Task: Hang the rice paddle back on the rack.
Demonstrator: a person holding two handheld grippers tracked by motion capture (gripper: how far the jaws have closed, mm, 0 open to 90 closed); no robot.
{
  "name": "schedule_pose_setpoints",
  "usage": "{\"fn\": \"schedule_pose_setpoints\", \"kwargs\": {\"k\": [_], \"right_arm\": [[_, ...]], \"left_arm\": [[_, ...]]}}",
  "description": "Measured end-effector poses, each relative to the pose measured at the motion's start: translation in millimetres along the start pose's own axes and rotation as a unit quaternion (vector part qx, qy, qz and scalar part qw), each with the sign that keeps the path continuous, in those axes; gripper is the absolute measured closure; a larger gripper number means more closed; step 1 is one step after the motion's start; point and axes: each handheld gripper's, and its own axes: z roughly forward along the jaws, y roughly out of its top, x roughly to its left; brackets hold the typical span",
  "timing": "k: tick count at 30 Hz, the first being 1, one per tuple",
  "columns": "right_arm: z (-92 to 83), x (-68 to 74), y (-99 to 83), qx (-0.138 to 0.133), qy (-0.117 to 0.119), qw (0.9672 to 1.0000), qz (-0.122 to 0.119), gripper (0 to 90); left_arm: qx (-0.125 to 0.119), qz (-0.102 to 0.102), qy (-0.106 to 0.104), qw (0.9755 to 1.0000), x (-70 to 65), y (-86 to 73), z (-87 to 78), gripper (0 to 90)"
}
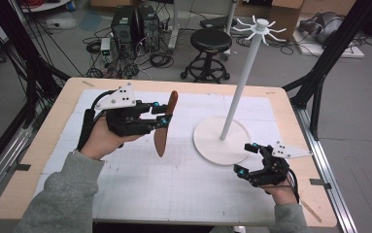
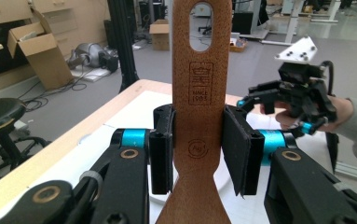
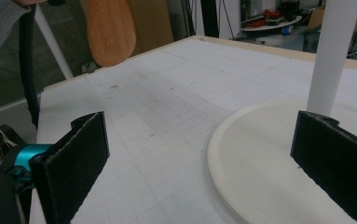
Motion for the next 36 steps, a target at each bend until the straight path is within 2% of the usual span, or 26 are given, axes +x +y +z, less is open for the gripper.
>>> {"fn": "schedule_pose_setpoints", "kwargs": {"k": [7,11,17,26,29,33,36], "right_arm": [[-6.3,0.1,0.3,-0.01,-0.006,0.9999,0.003,3.0],[-8.3,1.0,-0.1,-0.01,-0.006,0.9999,0.005,3.0],[-14.1,2.2,-1.9,-0.015,-0.01,0.9998,0.009,3.0],[-19.8,5.3,-3.5,-0.021,-0.015,0.9996,0.014,3.0],[-23.2,4.6,-3.7,-0.025,-0.019,0.9994,0.012,3.0],[-29.4,3.7,-3.2,-0.038,-0.023,0.9989,0.017,3.6],[-29.2,3.5,-2.9,-0.038,-0.02,0.9989,0.015,3.6]], "left_arm": [[-0.007,-0.001,0.015,0.9999,10.8,12.4,7.5,65.1],[-0.02,-0.004,0.013,0.9997,15.0,21.0,10.7,65.2],[-0.019,-0.002,0.013,0.9997,18.1,30.5,19.9,65.2],[-0.016,0.004,0.014,0.9998,9.8,46.8,34.8,65.1],[-0.021,0.009,0.006,0.9997,4.1,53.9,41.1,65.1],[-0.012,0.012,0.011,0.9998,4.1,61.4,50.5,65.2],[-0.012,0.016,0.007,0.9998,1.8,67.1,56.5,65.2]]}}
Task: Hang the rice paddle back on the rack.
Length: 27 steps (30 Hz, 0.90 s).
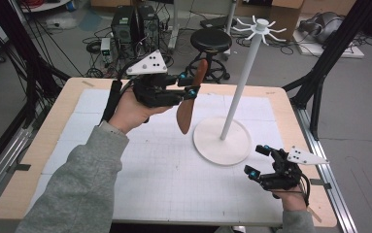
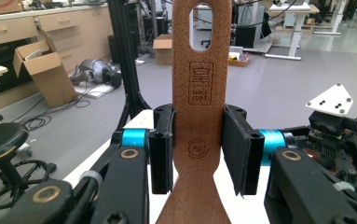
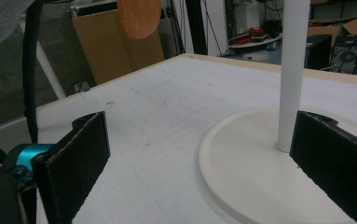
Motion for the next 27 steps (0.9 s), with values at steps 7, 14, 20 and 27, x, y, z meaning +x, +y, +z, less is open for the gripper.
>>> {"fn": "schedule_pose_setpoints", "kwargs": {"k": [7,14,20,27], "right_arm": [[-0.2,-1.6,0.3,-0.006,-0.002,1.0,0.007,3.6],[-1.8,-2.9,0.7,-0.012,-0.001,0.9999,0.006,3.6],[-0.9,-3.5,0.3,-0.01,0.0,0.9999,0.005,3.6],[-0.6,-4.1,0.0,-0.009,0.002,0.9999,0.007,3.6]], "left_arm": [[0.007,0.016,0.003,0.9998,-2.1,13.0,10.2,65.2],[0.009,0.021,-0.002,0.9997,-3.8,23.3,22.1,65.2],[0.003,0.021,-0.008,0.9997,-5.4,33.1,29.0,65.1],[0.007,0.021,-0.002,0.9998,-4.6,42.9,34.9,65.1]]}}
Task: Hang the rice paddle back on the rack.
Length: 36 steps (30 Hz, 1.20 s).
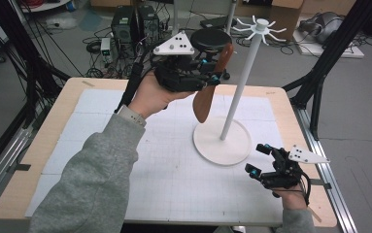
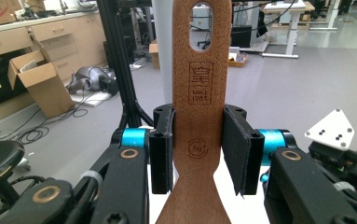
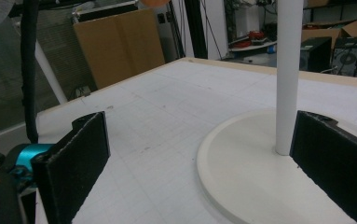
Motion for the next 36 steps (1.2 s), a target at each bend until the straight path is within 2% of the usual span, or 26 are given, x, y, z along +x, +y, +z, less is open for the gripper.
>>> {"fn": "schedule_pose_setpoints", "kwargs": {"k": [4,16,26,34,36], "right_arm": [[0.2,-0.3,-0.3,-0.003,-0.002,1.0,0.003,3.6],[-1.3,-0.9,-0.1,-0.008,0.001,1.0,0.003,3.6],[-1.7,-1.1,-0.1,-0.014,0.001,0.9999,0.004,3.6],[-1.6,-0.6,-0.1,-0.011,0.003,0.9999,0.006,3.6],[-1.9,-1.3,0.0,-0.013,0.001,0.9999,0.004,3.6]], "left_arm": [[-0.003,-0.004,-0.001,1.0,0.6,8.0,3.5,65.1],[0.001,0.004,0.004,1.0,0.2,23.4,11.2,65.1],[0.004,0.007,0.004,1.0,-3.4,28.6,20.0,65.1],[0.007,0.004,0.016,0.9998,0.0,30.4,23.4,65.1],[0.01,0.008,0.019,0.9997,0.7,29.5,24.2,65.1]]}}
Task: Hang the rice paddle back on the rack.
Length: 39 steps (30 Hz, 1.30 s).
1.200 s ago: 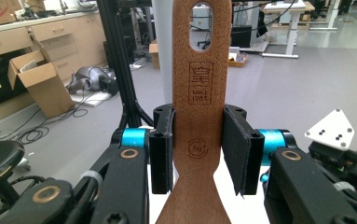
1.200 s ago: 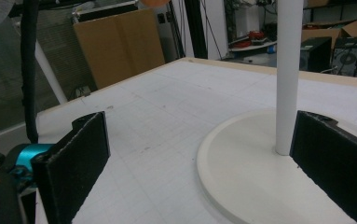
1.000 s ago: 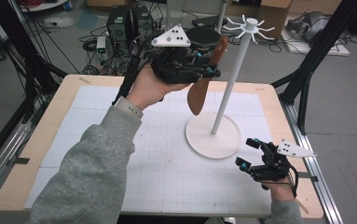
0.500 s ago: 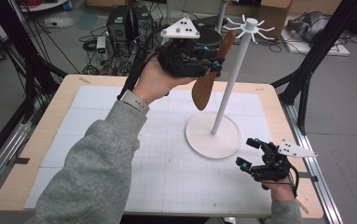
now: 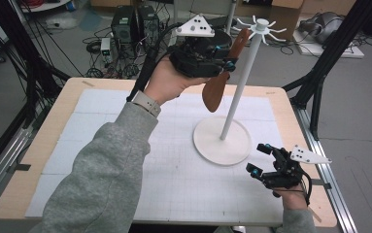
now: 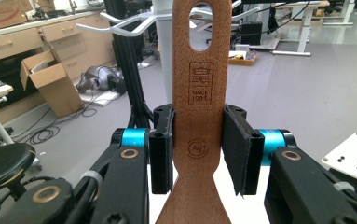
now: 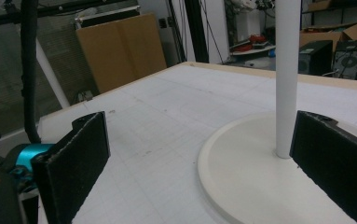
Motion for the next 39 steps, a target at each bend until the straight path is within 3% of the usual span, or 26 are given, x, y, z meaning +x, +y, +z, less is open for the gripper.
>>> {"fn": "schedule_pose_setpoints", "kwargs": {"k": [27,33,39], "right_arm": [[-0.6,-0.7,0.0,0.001,0.0,1.0,0.001,3.6],[-1.3,-1.2,-0.1,0.001,0.0,1.0,0.001,3.6],[-1.4,-1.2,-1.0,0.005,-0.001,1.0,0.001,3.6]], "left_arm": [[0.004,-0.011,0.005,0.9999,1.1,-4.6,11.0,64.3],[-0.005,0.005,-0.004,1.0,-2.4,-6.5,9.9,48.7],[-0.001,0.017,-0.038,0.9991,-5.3,-18.4,0.1,38.1]]}}
